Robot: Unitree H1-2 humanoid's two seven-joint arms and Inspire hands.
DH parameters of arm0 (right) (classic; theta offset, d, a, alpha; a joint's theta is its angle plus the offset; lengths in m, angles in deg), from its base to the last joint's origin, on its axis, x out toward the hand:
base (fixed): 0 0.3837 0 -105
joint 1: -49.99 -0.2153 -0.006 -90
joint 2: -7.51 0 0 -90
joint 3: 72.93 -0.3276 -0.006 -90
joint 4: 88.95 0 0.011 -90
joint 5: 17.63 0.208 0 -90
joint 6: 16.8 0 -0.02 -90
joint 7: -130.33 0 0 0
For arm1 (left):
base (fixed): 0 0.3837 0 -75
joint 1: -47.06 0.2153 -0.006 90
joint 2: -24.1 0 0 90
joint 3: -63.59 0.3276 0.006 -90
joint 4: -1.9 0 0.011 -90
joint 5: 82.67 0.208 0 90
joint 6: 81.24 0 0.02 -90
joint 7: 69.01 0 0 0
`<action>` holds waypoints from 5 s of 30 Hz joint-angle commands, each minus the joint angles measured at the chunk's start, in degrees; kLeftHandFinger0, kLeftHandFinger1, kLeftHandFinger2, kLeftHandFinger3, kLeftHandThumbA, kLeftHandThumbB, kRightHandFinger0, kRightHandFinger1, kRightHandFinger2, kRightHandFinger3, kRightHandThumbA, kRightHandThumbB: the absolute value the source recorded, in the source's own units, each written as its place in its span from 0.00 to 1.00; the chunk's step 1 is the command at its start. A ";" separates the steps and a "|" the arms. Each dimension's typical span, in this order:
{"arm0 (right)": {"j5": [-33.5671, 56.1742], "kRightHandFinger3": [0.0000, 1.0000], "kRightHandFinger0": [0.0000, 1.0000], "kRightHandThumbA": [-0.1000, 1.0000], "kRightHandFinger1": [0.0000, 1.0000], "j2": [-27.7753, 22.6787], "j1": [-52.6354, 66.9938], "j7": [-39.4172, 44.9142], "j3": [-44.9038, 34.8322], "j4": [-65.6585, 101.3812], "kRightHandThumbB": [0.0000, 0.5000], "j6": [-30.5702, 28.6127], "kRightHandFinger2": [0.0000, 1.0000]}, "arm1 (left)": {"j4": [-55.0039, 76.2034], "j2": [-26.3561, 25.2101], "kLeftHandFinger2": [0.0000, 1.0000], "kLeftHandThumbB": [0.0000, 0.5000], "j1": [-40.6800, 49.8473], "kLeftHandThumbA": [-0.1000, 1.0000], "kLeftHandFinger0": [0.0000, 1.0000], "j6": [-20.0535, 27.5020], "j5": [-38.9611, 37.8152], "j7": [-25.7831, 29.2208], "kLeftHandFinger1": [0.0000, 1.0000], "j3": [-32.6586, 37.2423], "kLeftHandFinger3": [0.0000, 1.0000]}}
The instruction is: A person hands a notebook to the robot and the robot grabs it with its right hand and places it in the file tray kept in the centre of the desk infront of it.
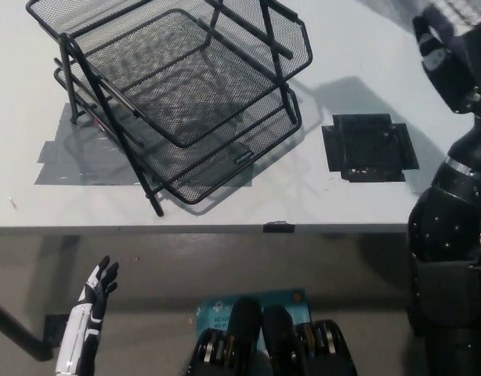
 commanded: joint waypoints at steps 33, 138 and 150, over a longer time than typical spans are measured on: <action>-30.33 0.02 0.00 0.82 0.00 -11.27 -14.61 -10.99 24.94 -10.29 0.00 -6.71 0.00 | 1.77 -1.67 0.97 0.81 0.21 1.00 1.00 1.97 -1.27 -2.02 1.00 0.94 1.00; -32.63 0.00 0.00 0.80 0.00 -3.43 -30.17 -29.50 48.21 -53.53 0.00 0.65 0.00 | 3.66 -2.31 0.76 0.78 -0.91 1.00 0.85 0.61 1.07 -3.62 0.83 2.44 1.00; -28.55 0.10 0.00 0.75 0.00 0.53 -34.25 -32.75 43.84 -61.60 0.00 0.76 0.10 | 3.81 -2.19 0.75 0.77 -0.77 1.00 0.80 0.46 2.35 -3.51 0.82 2.86 1.00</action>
